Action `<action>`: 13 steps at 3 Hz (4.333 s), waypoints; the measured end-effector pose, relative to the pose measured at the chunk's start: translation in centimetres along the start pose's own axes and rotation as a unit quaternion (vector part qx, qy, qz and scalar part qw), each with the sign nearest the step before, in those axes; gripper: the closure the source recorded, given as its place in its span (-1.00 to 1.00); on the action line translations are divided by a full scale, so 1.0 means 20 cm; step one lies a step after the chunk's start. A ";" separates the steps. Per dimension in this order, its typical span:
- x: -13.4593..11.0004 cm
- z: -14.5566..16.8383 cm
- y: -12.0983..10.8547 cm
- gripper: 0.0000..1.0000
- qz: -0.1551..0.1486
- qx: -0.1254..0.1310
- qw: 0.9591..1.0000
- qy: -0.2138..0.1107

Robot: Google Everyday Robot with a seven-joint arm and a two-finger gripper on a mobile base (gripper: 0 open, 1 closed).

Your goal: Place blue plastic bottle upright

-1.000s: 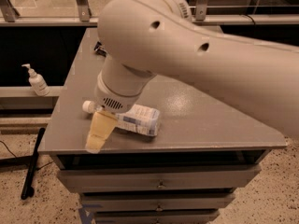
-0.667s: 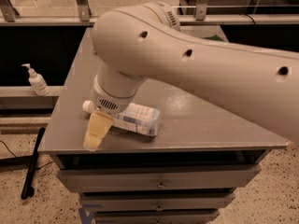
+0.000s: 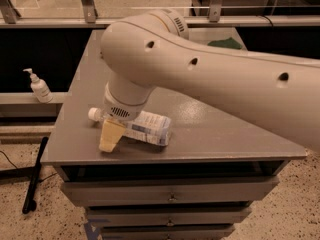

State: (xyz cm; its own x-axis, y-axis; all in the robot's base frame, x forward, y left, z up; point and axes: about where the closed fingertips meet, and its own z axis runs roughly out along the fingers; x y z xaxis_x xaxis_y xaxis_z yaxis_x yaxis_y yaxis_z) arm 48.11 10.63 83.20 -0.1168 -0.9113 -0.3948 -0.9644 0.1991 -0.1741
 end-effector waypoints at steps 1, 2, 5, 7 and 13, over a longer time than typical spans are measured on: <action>0.02 0.00 -0.03 -0.07 0.000 0.005 1.000 0.005; 0.03 -0.01 -0.05 0.38 -0.002 0.009 1.000 0.009; -0.09 -0.26 -0.27 1.00 0.031 -0.015 0.993 -0.116; -0.18 -0.50 -0.34 1.00 0.063 -0.033 0.958 -0.279; 0.06 -0.84 -0.40 1.00 0.045 0.068 0.809 -0.582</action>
Offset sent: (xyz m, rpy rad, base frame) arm 0.0141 -0.0118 0.0008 -0.0290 -0.0108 -0.0092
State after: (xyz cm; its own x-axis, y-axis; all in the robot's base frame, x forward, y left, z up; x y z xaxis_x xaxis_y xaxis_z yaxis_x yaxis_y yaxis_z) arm 51.75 1.89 99.25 0.1949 0.0508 -0.9795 -0.9198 0.3561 -0.1646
